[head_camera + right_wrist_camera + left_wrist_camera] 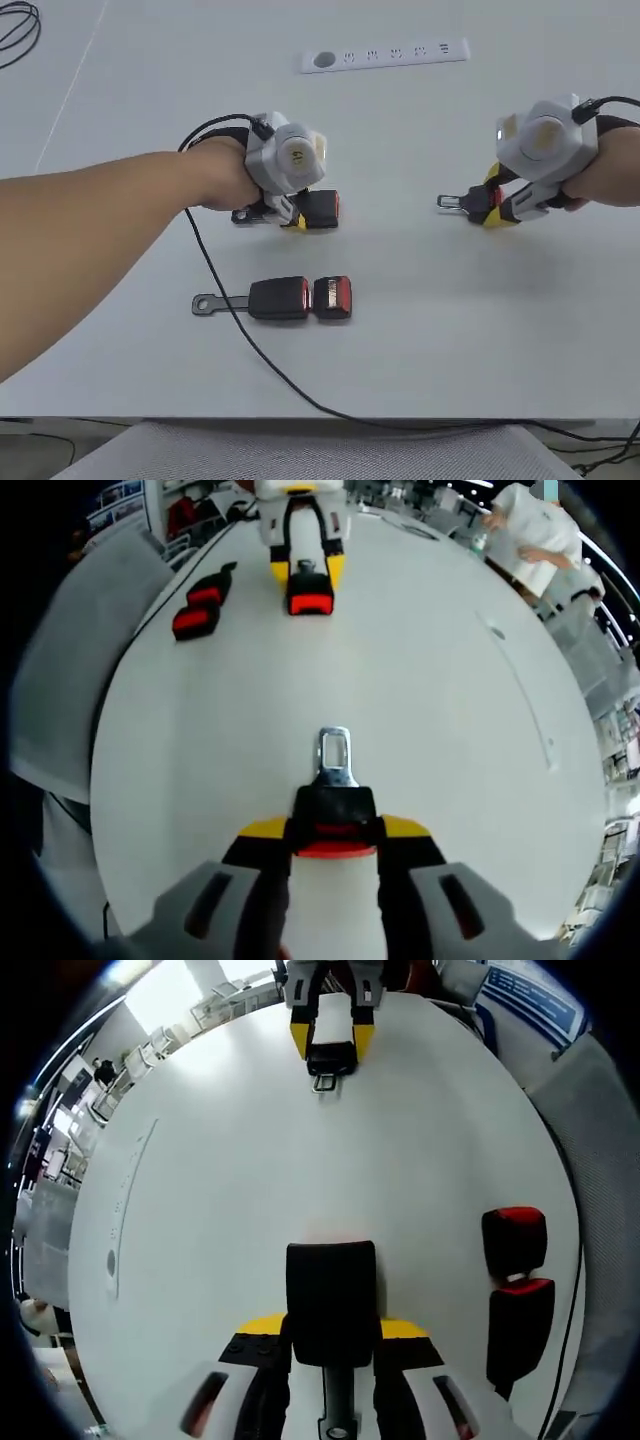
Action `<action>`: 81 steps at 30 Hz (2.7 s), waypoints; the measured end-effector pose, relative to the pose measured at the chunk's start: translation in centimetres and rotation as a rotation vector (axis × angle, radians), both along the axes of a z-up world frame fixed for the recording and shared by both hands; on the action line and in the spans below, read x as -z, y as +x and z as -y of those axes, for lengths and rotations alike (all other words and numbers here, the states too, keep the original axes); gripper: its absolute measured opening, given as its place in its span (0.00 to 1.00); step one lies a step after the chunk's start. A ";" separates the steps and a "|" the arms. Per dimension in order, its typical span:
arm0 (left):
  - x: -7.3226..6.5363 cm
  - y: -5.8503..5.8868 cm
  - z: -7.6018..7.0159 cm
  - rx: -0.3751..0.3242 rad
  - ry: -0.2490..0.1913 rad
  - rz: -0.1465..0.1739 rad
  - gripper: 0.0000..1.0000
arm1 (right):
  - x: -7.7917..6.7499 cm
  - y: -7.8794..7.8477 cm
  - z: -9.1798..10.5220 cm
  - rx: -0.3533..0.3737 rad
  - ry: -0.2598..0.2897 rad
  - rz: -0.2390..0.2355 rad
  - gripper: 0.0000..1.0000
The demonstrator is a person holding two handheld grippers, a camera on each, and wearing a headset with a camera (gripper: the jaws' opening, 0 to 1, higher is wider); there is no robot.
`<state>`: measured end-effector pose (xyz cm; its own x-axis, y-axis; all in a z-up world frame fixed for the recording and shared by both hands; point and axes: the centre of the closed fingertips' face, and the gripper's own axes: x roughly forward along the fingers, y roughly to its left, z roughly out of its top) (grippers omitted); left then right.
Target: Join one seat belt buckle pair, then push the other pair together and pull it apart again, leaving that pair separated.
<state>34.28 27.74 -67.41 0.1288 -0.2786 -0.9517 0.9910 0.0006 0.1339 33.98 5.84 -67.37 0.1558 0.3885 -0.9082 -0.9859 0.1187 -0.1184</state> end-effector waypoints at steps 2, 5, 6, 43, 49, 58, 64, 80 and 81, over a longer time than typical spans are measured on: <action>0.0 0.0 0.0 -0.006 0.000 -0.003 0.32 | 0.0 -0.2 -0.7 0.000 0.009 0.000 0.33; 0.1 0.1 0.0 -0.010 -0.001 -0.008 0.32 | 0.0 -0.4 -2.2 0.000 0.026 0.005 0.33; 0.1 0.1 -0.1 -0.014 -0.003 -0.010 0.32 | 0.0 -0.4 -2.6 0.002 0.030 0.007 0.33; 0.7 0.0 0.2 -0.024 -0.014 -0.028 0.32 | 0.0 0.2 -13.6 -0.138 0.064 0.089 0.32; 0.8 0.0 0.3 -0.012 -0.018 -0.027 0.32 | 0.1 0.0 -14.8 -0.114 0.114 0.059 0.32; 0.9 -0.1 0.5 -0.007 -0.024 -0.019 0.31 | 0.5 0.3 -15.1 -0.104 0.128 0.051 0.30; 1.0 -0.2 0.8 0.006 -0.020 -0.022 0.31 | 0.4 0.2 -15.6 -0.117 0.141 0.044 0.29; 0.8 -0.2 0.8 -0.006 -0.051 -0.020 0.31 | 0.1 0.0 -16.1 -0.128 0.140 0.045 0.30; 0.8 -0.2 0.8 -0.008 -0.050 -0.019 0.31 | 0.1 0.0 -16.1 -0.128 0.141 0.046 0.30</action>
